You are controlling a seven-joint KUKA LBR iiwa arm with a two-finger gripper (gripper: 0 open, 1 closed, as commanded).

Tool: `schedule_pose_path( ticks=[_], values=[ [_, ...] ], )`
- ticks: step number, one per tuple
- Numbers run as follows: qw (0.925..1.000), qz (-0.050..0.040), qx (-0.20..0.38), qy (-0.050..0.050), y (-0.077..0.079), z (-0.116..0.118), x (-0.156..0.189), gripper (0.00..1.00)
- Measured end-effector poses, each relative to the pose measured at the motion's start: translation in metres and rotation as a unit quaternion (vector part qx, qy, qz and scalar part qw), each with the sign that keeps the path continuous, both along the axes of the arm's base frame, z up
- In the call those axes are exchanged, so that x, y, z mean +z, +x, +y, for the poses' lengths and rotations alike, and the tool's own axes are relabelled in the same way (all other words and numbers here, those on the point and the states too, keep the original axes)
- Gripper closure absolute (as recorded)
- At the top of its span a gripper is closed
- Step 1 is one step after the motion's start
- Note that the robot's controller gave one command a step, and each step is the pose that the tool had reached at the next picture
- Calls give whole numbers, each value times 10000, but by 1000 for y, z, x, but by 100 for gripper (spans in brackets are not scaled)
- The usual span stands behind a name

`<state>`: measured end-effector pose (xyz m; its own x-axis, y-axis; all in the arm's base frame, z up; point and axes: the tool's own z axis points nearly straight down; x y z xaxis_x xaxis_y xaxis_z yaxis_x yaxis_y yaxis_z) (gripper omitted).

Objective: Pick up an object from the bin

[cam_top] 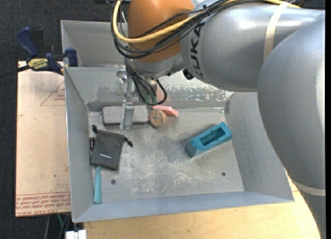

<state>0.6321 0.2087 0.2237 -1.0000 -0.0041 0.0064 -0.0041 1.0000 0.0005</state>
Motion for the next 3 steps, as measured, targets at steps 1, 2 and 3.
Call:
schedule_pose_path(
  ticks=[1, 2, 3],
  values=[
    [10000, -40, -18, 6, 2, -1, 5, 0],
    [9959, -39, -900, 6, -18, -3, -57, 0],
    [9848, -61, -1735, 17, -30, -8, -74, 0]
  ],
)
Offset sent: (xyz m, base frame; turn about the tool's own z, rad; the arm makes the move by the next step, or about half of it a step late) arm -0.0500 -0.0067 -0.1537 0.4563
